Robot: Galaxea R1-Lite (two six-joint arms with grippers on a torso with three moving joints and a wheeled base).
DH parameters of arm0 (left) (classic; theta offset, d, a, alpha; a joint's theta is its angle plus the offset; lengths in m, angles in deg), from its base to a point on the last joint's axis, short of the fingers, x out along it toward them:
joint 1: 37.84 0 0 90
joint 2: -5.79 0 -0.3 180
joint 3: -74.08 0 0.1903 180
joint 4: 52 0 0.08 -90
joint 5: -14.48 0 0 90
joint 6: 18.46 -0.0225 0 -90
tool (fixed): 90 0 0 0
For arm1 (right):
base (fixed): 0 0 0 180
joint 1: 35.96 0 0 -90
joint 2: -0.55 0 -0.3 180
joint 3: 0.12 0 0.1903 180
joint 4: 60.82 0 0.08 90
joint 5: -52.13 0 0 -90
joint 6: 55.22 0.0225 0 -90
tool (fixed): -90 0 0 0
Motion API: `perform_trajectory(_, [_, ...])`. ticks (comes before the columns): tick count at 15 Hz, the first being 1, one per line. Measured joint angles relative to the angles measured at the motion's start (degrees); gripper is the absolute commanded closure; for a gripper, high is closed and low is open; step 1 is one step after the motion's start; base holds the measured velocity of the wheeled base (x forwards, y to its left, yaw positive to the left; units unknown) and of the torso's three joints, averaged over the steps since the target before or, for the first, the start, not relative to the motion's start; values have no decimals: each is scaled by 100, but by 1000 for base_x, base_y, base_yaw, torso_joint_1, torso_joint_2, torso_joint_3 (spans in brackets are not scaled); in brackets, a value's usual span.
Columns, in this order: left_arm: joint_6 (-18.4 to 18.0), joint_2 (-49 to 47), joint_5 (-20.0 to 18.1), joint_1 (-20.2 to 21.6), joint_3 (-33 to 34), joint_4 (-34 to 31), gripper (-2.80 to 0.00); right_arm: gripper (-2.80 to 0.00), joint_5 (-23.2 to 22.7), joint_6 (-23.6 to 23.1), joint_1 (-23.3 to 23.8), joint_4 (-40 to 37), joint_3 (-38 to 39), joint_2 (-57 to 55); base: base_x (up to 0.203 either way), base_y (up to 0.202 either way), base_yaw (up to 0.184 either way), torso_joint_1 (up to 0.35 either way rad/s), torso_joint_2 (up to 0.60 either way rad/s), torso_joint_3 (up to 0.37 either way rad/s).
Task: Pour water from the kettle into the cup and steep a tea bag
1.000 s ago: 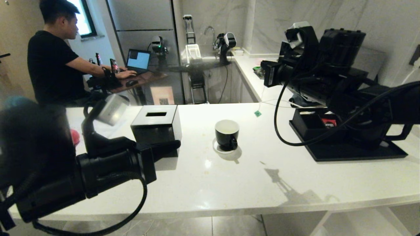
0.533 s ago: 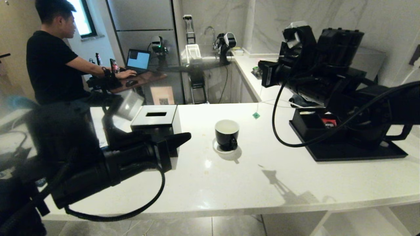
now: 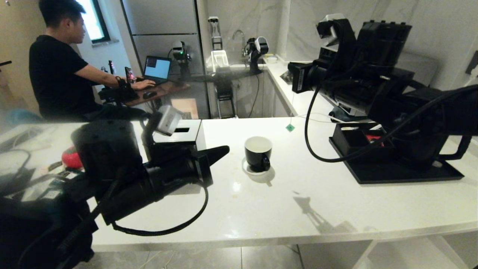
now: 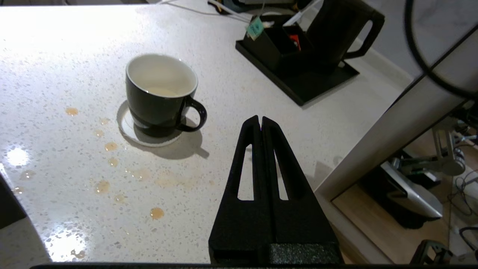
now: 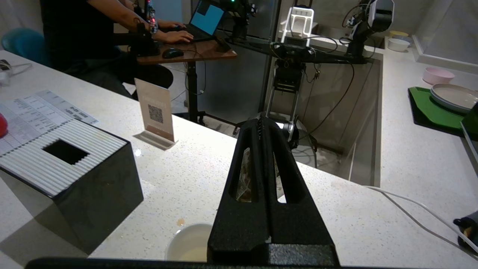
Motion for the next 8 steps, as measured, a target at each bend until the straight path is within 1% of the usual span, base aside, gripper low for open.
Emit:
perform_trajectory(3, [-24, -214, -4, -69, -22, 53, 0, 0, -2, -4, -37, -63, -60, -21, 0, 0, 0, 0, 0, 0])
perform_trajectory(6, [-7, -419, -6, -125, -68, 370, 0, 0, -5, 0, -77, -66, -71, -24, 0, 0, 0, 0, 0, 0])
perform_trajectory(8, [-9, -546, -2, -140, -143, 410, 0, 0, -6, 1, -112, -85, -71, -14, 0, 0, 0, 0, 0, 0])
